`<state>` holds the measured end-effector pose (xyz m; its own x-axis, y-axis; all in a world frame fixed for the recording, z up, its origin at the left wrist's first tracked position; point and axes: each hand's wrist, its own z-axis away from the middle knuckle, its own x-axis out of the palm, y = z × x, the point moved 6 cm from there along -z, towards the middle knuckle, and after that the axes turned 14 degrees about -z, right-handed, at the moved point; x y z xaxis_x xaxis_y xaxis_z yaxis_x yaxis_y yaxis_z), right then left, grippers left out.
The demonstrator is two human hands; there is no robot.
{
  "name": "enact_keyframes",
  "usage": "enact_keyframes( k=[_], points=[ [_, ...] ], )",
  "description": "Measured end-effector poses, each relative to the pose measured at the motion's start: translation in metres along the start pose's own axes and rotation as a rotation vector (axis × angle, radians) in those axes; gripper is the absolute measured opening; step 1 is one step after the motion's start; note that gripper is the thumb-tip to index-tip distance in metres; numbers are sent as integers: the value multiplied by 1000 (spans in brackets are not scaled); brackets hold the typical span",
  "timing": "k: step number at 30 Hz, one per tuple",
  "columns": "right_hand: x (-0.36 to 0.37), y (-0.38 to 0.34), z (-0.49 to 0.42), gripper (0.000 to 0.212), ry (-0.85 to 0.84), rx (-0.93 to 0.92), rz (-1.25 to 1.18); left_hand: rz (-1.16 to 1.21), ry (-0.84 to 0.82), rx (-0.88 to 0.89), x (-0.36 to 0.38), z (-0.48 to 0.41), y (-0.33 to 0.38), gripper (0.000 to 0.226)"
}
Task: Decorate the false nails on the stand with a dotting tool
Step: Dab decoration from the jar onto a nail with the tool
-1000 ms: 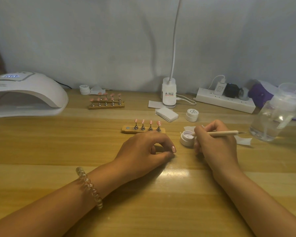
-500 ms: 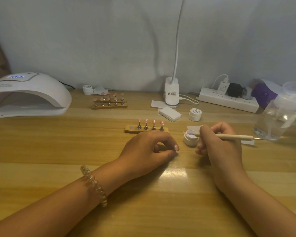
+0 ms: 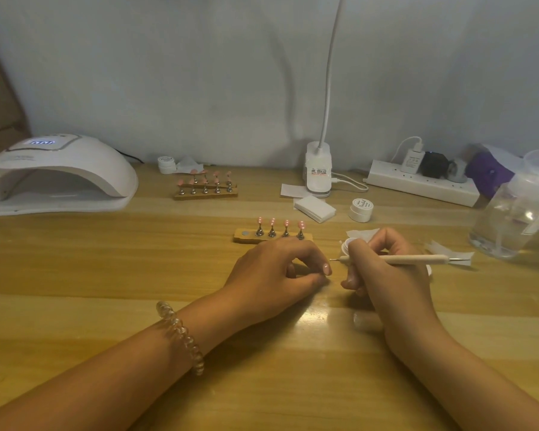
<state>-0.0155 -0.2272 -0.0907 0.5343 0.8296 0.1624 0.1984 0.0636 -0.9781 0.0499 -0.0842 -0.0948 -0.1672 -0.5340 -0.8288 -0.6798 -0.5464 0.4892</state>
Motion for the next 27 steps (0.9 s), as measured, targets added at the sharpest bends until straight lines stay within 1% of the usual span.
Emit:
enact_keyframes(
  k=[11, 17, 21, 25, 27],
  points=[
    [3, -4, 2, 17, 12, 23, -46, -16, 19, 30, 0, -3, -3, 6],
    [-1, -1, -2, 24, 52, 2, -82, 6, 17, 41, 6, -6, 2, 15],
    [-1, 0, -3, 27, 68, -15, -106, 7, 19, 35, 3, -5, 0, 16],
    [-2, 1, 1, 31, 40, 7, -83, 33, 23, 34, 1, 0, 1, 17],
    [-1, 0, 3, 30, 21, -6, -55, 42, 22, 31, 1, 0, 2, 15]
  ],
)
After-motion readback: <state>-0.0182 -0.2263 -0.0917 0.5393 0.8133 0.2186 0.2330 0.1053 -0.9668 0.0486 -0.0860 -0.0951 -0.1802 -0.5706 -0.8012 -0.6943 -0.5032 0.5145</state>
